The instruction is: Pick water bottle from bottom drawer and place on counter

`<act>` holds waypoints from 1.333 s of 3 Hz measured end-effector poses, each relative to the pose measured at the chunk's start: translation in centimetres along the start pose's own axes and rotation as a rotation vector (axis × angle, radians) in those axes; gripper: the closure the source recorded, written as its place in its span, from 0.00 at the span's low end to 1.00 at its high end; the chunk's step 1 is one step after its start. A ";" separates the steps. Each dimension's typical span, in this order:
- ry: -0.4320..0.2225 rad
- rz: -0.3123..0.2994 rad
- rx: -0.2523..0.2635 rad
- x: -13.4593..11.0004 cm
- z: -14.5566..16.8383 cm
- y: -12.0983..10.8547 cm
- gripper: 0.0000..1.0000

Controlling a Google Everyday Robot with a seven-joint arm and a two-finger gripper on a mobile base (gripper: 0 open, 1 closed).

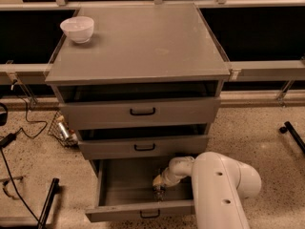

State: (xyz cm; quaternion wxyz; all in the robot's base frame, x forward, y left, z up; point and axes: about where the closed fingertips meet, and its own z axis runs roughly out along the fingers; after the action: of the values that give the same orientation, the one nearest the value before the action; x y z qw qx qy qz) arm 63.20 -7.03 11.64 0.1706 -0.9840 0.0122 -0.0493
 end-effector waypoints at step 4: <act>0.031 -0.074 0.026 -1.2 -5.7 -3.5 1.00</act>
Offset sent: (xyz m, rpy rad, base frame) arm -0.0140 0.0106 0.0402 0.0224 -0.0214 0.0328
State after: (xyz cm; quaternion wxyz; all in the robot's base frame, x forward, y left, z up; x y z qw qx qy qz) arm 61.46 -5.61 18.02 0.1810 -0.9807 -0.0221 -0.0709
